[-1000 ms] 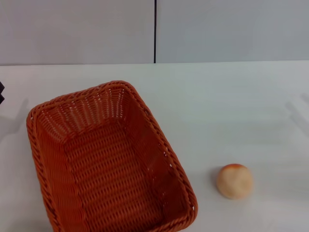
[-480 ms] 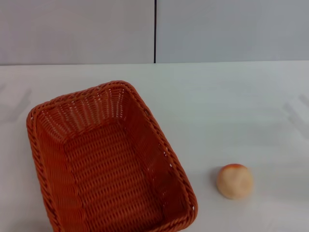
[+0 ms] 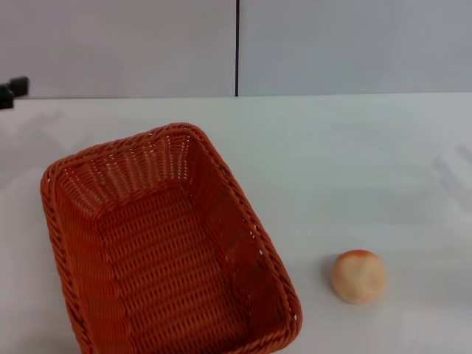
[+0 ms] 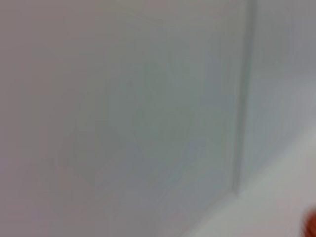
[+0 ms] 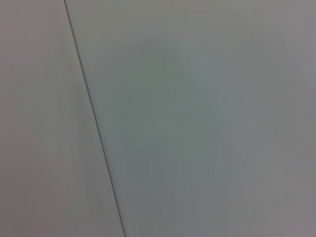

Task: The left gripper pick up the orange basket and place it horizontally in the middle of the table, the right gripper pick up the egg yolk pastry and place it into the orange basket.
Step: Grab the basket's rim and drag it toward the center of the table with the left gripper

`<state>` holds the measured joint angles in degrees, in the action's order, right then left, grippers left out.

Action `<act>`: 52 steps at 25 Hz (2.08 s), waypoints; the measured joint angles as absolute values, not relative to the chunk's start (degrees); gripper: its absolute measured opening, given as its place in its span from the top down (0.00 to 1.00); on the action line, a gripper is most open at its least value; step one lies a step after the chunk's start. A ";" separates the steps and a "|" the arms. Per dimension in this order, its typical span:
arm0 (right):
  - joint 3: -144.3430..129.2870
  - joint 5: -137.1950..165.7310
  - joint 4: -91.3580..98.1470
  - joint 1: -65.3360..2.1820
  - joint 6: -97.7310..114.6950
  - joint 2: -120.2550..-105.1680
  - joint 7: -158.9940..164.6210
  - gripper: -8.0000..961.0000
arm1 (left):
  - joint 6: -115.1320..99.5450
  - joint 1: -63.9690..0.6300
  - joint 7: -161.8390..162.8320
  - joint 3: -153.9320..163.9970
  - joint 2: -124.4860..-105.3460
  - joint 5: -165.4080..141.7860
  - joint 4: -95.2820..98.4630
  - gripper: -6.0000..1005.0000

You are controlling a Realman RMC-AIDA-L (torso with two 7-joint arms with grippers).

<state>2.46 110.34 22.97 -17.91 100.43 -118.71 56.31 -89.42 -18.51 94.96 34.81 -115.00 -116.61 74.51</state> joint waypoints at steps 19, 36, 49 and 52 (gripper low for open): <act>2.43 110.32 22.93 -19.87 100.24 -118.66 56.49 0.40 | -107.82 -33.43 109.58 54.02 -118.32 -148.88 94.23 0.20; 2.55 110.29 22.20 -20.02 100.18 -118.74 56.34 0.40 | -100.67 -34.09 120.71 68.84 -118.80 -149.32 92.81 0.20; 2.37 110.30 22.07 -19.70 100.06 -118.78 56.20 0.40 | -87.53 -34.96 121.97 80.21 -118.93 -154.13 83.89 0.20; 2.36 110.30 21.66 -19.70 99.98 -118.79 56.18 0.40 | -86.64 -35.39 121.98 80.33 -118.99 -155.17 82.35 0.20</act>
